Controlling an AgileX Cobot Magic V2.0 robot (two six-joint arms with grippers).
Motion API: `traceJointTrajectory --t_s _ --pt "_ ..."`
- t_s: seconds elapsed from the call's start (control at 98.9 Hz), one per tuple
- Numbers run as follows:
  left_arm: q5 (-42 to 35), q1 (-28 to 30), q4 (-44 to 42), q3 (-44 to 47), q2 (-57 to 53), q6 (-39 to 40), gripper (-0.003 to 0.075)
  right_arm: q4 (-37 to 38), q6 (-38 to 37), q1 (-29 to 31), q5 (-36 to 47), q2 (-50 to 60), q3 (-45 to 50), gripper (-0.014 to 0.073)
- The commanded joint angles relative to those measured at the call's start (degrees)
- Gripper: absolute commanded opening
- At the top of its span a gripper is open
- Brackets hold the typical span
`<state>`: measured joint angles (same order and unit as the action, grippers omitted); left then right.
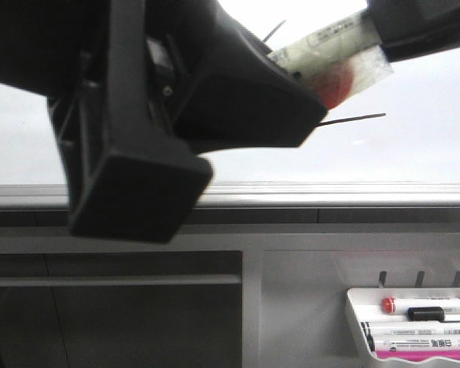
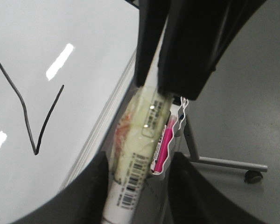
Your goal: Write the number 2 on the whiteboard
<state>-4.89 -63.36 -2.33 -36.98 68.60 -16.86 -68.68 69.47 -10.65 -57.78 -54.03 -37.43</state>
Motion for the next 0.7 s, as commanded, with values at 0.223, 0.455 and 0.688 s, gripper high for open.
traceJointTrajectory --t_s 0.223,0.455,0.688 --pt "-4.21 -0.32 0.06 -1.88 -0.99 0.21 -0.002 -3.67 0.28 0.33 -0.44 0.05 -1.97 -0.0053" --pt "-4.21 1.71 2.02 -1.88 -0.99 0.21 -0.002 -3.67 0.28 0.33 0.07 0.05 -1.97 -0.0006" --pt "-4.21 7.58 7.17 -1.88 -3.23 0.21 -0.002 -3.81 -0.48 0.44 4.53 0.39 -1.97 0.0288"
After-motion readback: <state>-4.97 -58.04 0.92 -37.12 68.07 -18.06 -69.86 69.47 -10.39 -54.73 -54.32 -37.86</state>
